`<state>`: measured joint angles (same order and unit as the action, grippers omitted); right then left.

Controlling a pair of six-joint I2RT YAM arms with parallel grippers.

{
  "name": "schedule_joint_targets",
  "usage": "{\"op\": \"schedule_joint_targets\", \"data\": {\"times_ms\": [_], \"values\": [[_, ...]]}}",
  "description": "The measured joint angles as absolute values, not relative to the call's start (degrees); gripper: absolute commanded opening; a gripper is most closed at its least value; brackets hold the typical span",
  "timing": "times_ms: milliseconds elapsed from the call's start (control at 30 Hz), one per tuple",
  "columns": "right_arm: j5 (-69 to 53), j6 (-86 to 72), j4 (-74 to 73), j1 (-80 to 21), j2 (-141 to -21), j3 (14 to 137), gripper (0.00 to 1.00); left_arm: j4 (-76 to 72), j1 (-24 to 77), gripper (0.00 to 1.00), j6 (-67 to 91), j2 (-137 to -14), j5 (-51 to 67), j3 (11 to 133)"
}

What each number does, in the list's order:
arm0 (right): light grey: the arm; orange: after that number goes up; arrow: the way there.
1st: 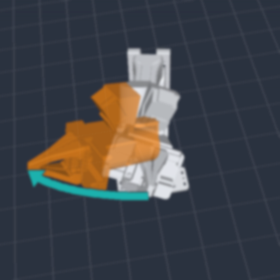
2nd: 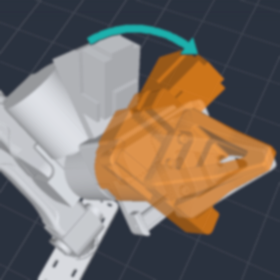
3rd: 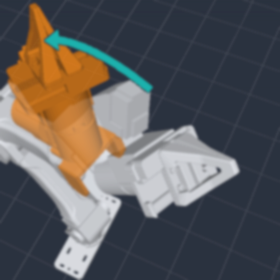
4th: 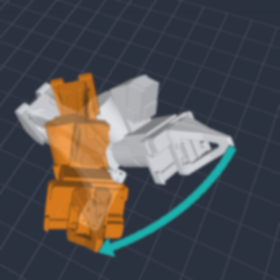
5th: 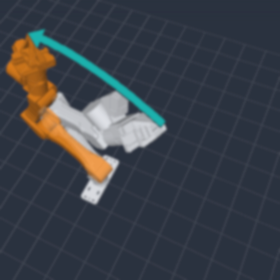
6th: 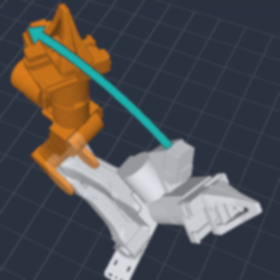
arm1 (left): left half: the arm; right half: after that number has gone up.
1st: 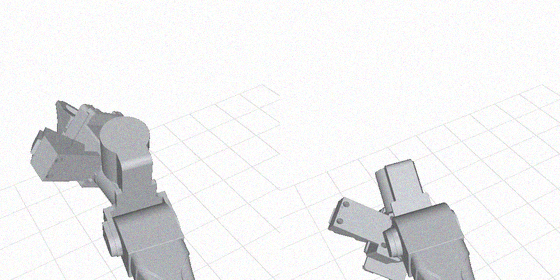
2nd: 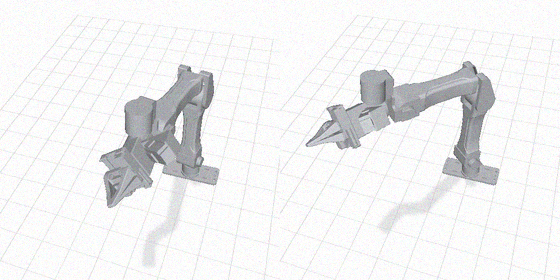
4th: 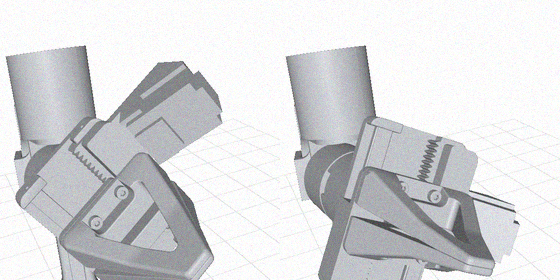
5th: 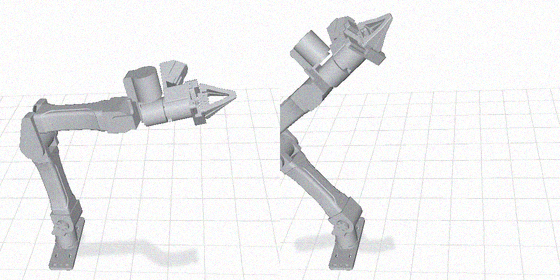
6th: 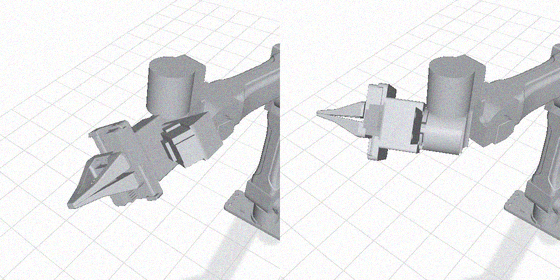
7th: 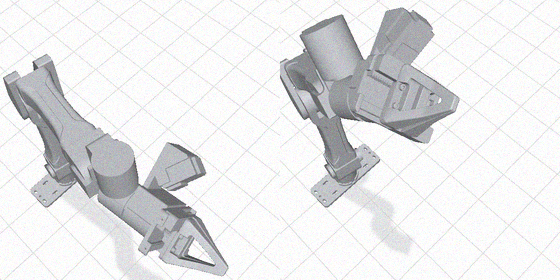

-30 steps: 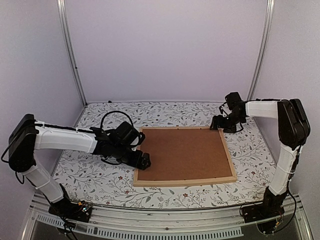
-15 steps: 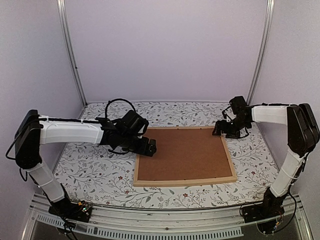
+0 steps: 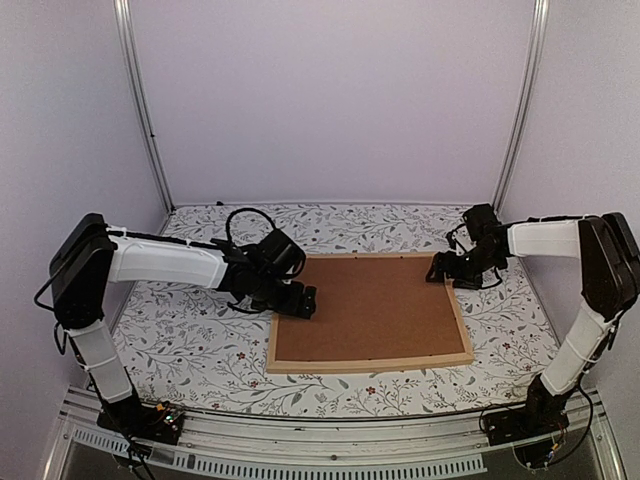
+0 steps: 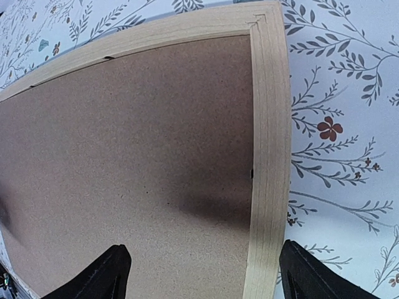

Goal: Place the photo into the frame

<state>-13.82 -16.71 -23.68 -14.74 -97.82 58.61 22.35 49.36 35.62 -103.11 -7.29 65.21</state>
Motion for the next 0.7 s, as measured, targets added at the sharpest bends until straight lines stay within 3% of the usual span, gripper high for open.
{"op": "schedule_joint_targets", "data": {"times_ms": [700], "values": [[-16.3, -17.1, -21.4, -14.5, -95.9, 51.9, 0.85, 17.9, 49.4, 0.92, 38.1, -102.7, -3.6, 61.6]]}}
